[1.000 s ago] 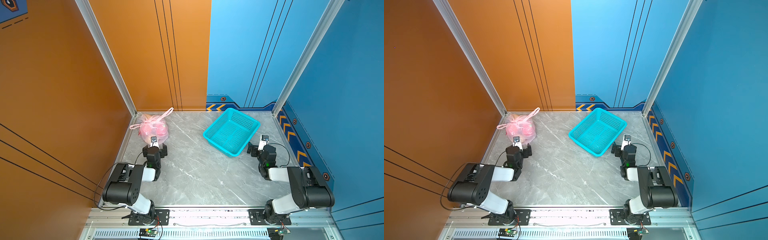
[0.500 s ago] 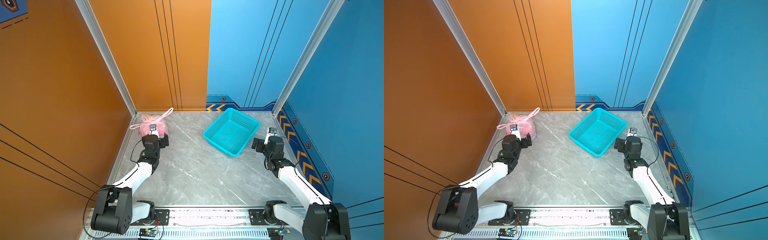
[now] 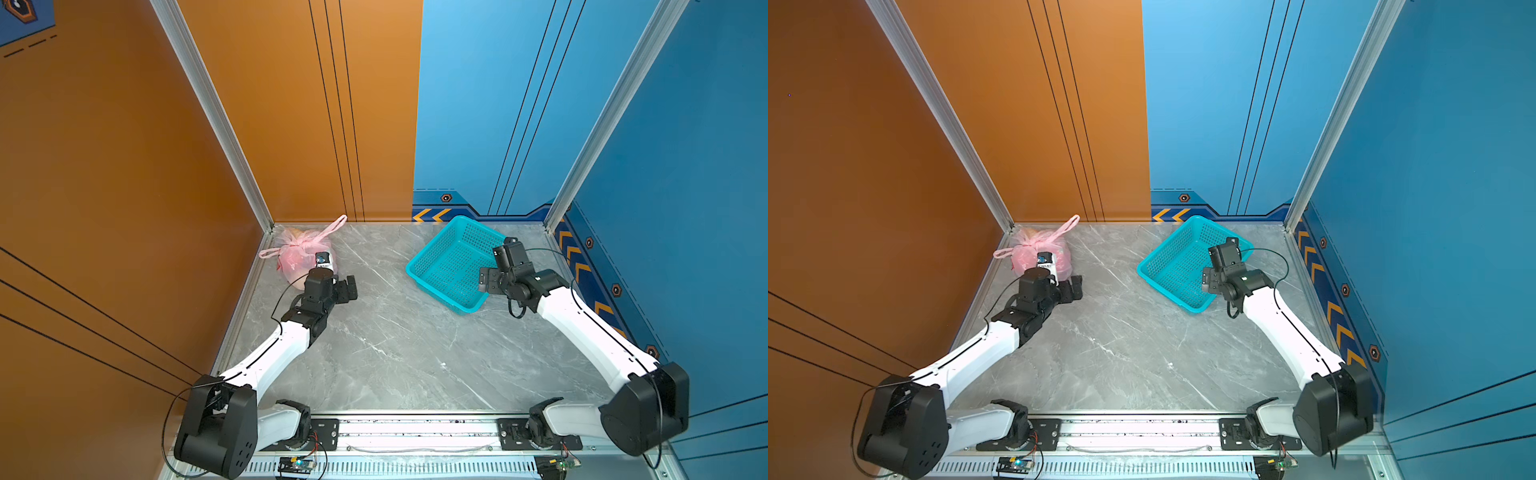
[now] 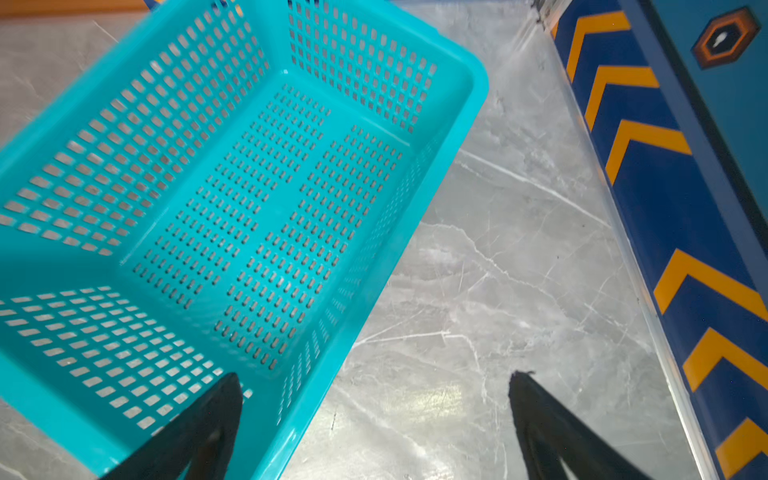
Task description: Untie the knot of the plastic bag and take out the fruit
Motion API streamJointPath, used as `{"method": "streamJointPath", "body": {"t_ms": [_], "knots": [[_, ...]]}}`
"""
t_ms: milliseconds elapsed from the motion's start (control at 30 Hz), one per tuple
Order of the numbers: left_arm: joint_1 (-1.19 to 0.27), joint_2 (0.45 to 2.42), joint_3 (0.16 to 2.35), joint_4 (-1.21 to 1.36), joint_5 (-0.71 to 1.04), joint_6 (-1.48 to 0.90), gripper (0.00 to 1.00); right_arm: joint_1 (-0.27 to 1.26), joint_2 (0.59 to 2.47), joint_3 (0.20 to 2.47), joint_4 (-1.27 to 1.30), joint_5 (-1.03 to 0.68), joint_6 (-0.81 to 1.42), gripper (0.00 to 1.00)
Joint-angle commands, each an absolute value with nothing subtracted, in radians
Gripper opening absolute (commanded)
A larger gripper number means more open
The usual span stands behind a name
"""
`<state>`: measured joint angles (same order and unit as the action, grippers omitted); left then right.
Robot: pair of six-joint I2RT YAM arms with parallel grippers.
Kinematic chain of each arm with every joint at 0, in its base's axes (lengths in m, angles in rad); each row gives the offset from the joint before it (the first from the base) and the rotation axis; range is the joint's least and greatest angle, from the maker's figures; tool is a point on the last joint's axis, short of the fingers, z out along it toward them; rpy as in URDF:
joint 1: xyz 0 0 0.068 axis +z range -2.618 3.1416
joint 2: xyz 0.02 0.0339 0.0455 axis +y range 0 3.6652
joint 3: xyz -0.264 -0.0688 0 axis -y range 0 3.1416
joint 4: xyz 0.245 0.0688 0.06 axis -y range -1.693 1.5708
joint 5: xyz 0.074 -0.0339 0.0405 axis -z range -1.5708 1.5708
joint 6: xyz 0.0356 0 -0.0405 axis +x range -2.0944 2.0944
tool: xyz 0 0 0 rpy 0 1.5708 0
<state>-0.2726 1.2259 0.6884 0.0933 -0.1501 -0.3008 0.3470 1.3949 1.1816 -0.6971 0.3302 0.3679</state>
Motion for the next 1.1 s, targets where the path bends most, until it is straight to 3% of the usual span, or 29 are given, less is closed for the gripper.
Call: {"method": "streamJointPath", "body": {"t_ms": [0,300,733,867,1067], "knots": [[-0.288,1.235,0.74,0.044,-0.102,-0.34,0.98,0.353,1.495,1.266,-0.877,0.377,0.408,1.0],[-0.325,1.226,0.737,0.022,-0.091,-0.37,0.98,0.311,1.632,1.304,-0.928,0.397,0.366,1.0],[-0.358,1.212,0.725,-0.009,-0.093,-0.383,0.98,0.112,1.576,1.269,-0.995,0.387,0.271,1.0],[-0.375,1.213,0.729,-0.027,-0.09,-0.39,0.98,0.139,1.552,1.341,-1.031,0.342,0.283,1.0],[-0.399,1.205,0.739,-0.068,-0.068,-0.412,0.98,0.309,1.593,1.542,-1.095,0.316,0.359,1.0]]}}
